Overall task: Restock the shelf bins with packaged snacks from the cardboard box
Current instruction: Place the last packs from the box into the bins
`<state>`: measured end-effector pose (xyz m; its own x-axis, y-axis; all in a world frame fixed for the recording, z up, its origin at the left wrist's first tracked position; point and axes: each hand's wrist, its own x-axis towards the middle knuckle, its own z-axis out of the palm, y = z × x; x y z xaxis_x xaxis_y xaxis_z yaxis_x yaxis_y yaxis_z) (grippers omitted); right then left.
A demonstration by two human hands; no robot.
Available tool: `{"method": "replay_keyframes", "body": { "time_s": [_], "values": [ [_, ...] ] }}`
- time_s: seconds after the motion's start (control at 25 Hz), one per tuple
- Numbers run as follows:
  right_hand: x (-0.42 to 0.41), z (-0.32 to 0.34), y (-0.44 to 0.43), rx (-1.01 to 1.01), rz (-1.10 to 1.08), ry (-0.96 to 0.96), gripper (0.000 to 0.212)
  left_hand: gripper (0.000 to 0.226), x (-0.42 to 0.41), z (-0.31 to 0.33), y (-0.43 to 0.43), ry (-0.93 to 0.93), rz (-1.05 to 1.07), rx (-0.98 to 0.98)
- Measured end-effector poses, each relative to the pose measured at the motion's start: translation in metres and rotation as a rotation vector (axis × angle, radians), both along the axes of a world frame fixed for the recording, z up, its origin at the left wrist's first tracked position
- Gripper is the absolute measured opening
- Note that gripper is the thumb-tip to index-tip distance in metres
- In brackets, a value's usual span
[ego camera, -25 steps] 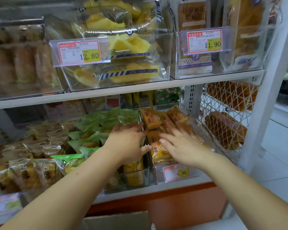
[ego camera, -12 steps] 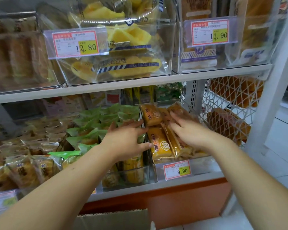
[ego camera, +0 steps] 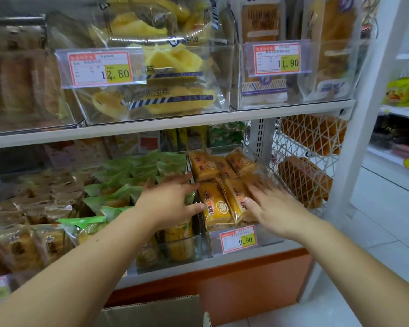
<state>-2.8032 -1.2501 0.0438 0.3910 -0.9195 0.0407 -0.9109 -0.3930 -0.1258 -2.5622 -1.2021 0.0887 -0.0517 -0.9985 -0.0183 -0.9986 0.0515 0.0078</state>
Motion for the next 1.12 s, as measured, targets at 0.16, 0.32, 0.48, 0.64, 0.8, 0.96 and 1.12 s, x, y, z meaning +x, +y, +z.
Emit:
{"method": "replay_keyframes", "body": {
  "time_s": [0.16, 0.32, 0.48, 0.64, 0.8, 0.96, 1.12],
  "values": [
    [0.003, 0.006, -0.003, -0.029, -0.035, 0.074, 0.063, 0.069, 0.000, -0.001, 0.001, -0.009, -0.004, -0.012],
    [0.017, 0.014, -0.038, -0.121, -0.042, -0.080, 0.070, 0.070, 0.000, 0.000, -0.001, 0.023, 0.005, 0.006],
    [0.043, 0.004, -0.059, 0.055, -0.062, -0.077, 0.067, 0.070, 0.002, -0.001, -0.001, 0.038, 0.003, 0.002],
    [0.041, 0.002, -0.074, 0.129, -0.086, -0.037, 0.073, 0.070, 0.004, -0.002, -0.002, 0.051, 0.000, 0.009],
    [0.049, 0.014, -0.070, 0.084, -0.065, 0.003, 0.068, 0.069, 0.003, -0.003, -0.002, 0.046, 0.004, 0.006],
    [0.078, 0.014, -0.057, -0.004, 0.037, 0.004, 0.058, 0.068, 0.001, -0.002, 0.000, 0.030, 0.001, -0.006],
    [0.083, 0.001, -0.061, 0.020, 0.020, 0.038, 0.057, 0.068, 0.001, 0.000, 0.000, 0.043, 0.001, -0.005]
  ]
}}
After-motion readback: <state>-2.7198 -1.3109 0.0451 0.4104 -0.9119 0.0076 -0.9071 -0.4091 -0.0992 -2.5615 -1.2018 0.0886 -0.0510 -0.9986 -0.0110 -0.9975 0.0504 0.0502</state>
